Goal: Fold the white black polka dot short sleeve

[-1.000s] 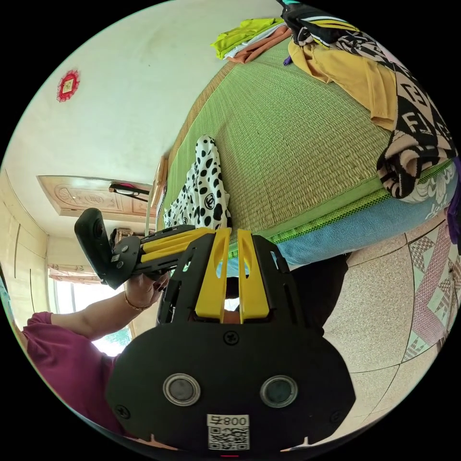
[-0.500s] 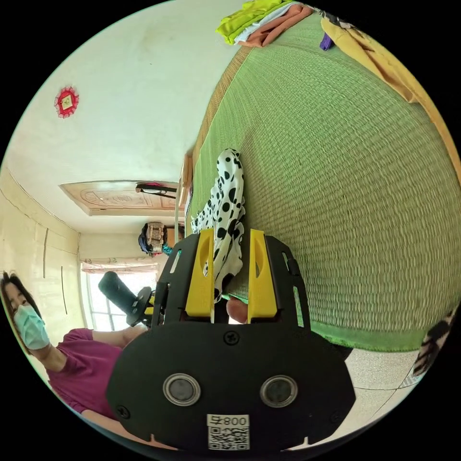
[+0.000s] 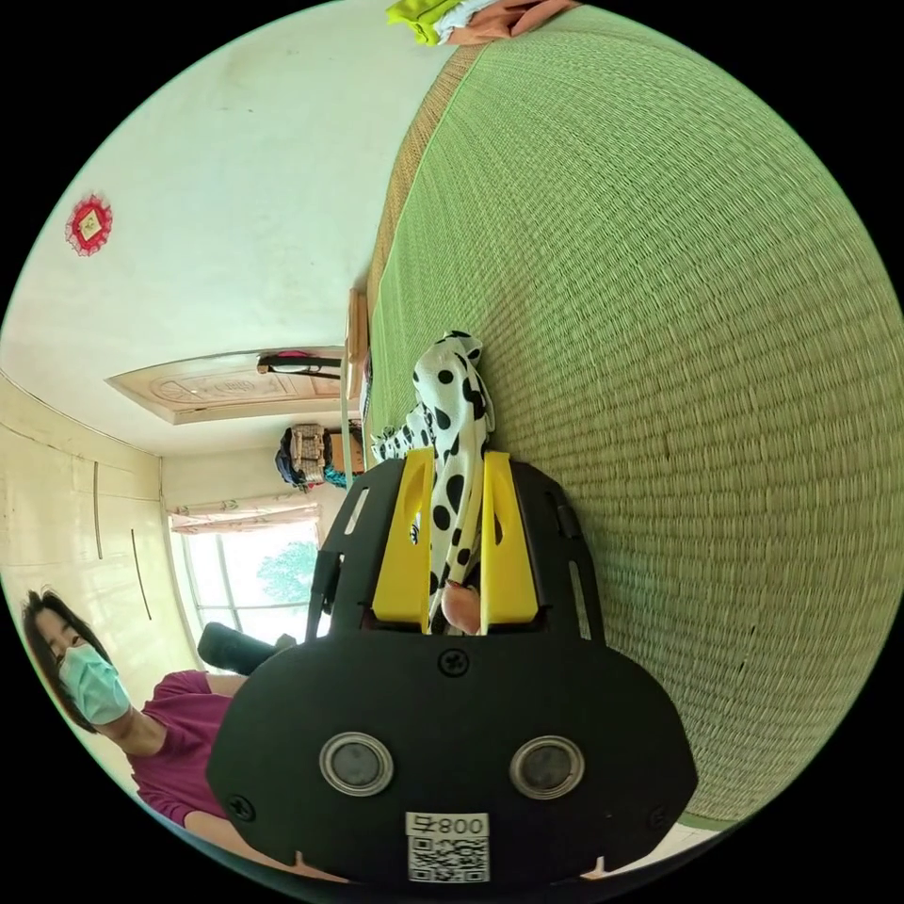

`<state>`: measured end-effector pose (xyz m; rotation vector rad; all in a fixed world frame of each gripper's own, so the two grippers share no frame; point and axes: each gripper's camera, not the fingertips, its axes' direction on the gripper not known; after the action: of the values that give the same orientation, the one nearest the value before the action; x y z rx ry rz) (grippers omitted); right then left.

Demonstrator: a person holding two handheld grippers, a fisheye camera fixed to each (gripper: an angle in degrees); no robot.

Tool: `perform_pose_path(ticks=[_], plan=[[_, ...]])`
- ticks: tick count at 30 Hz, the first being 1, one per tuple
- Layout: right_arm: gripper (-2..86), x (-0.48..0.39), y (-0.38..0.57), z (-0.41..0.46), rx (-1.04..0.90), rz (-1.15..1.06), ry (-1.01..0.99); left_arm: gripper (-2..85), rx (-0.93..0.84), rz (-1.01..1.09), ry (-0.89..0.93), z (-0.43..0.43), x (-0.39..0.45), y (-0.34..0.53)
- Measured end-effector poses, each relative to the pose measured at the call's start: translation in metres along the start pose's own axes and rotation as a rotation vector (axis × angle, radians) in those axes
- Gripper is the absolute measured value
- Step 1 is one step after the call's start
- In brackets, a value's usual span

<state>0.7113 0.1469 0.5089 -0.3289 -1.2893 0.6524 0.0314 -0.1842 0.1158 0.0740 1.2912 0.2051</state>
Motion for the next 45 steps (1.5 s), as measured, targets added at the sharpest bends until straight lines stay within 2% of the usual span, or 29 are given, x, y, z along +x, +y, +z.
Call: perform_pose_path(ticks=[21, 28, 37, 45], plan=[[2.2, 0.003, -0.030, -0.005, 0.015, 0.005, 0.046, 1.6, 0.035, -0.036, 0.083, -0.050, -0.027, 0.062], [2.0, -0.008, -0.028, 0.008, 0.034, -0.008, 0.061, 1.5, 0.116, -0.072, 0.114, -0.093, -0.041, 0.103], [2.1, -0.059, -0.023, 0.051, 0.077, -0.071, 0.069, 1.5, 0.261, -0.175, 0.148, -0.175, -0.073, 0.180], [2.1, -0.120, -0.009, 0.124, 0.094, -0.150, 0.107, 1.5, 0.369, -0.309, 0.143, -0.248, -0.115, 0.274]])
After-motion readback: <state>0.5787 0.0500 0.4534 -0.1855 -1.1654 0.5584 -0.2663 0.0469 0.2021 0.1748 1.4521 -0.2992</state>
